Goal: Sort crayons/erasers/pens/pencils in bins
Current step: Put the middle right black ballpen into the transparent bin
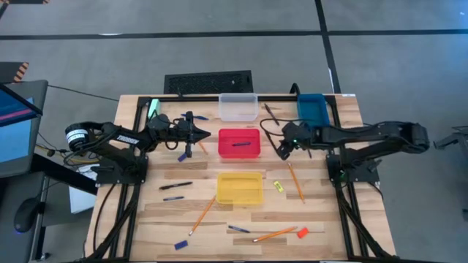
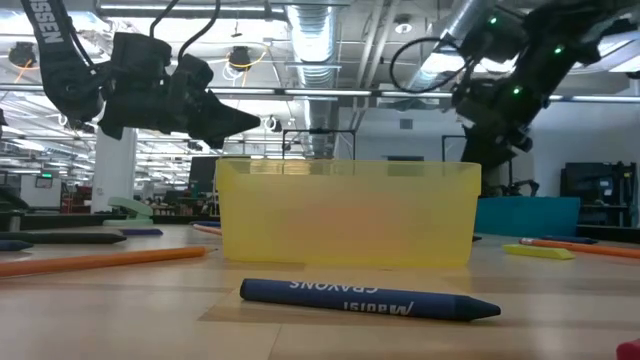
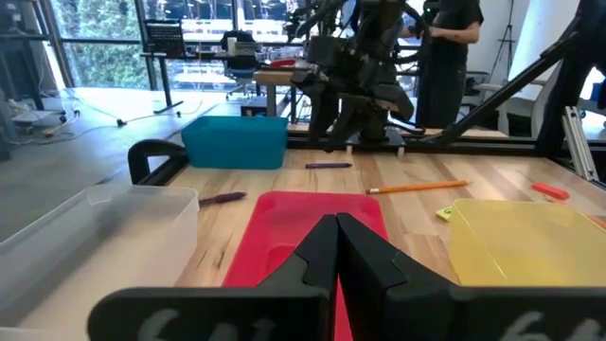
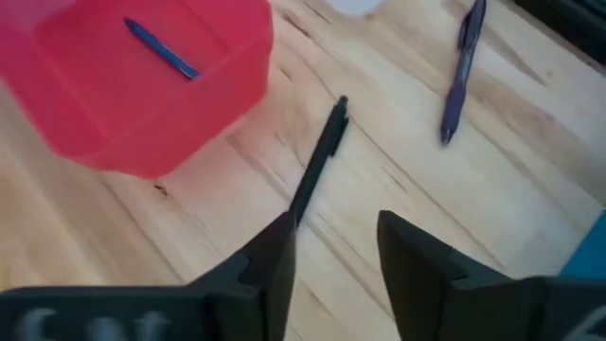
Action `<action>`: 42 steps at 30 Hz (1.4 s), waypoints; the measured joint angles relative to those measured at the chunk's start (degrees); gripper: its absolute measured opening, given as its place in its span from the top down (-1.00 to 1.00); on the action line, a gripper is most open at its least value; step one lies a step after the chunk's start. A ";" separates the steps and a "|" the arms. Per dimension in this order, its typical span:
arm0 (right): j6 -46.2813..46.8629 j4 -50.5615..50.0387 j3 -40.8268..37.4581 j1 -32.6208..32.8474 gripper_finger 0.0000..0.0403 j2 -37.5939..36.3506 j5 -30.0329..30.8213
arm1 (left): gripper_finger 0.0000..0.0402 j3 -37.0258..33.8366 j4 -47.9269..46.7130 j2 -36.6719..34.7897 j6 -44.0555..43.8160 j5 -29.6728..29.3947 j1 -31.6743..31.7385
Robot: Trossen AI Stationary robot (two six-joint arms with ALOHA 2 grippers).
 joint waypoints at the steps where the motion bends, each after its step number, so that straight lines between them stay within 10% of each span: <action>1: 0.15 -0.09 0.41 -0.30 0.13 1.05 -0.44 | 1.00 0.00 -0.09 0.00 -0.02 0.00 0.00; 27: 2.96 -0.63 8.97 -4.19 0.01 22.80 -5.88 | 1.00 0.00 -1.67 0.00 -0.13 -0.33 0.00; 42: 4.16 -0.60 10.89 -4.26 0.33 29.14 -7.10 | 1.00 0.00 -2.60 0.00 0.05 -0.39 -0.01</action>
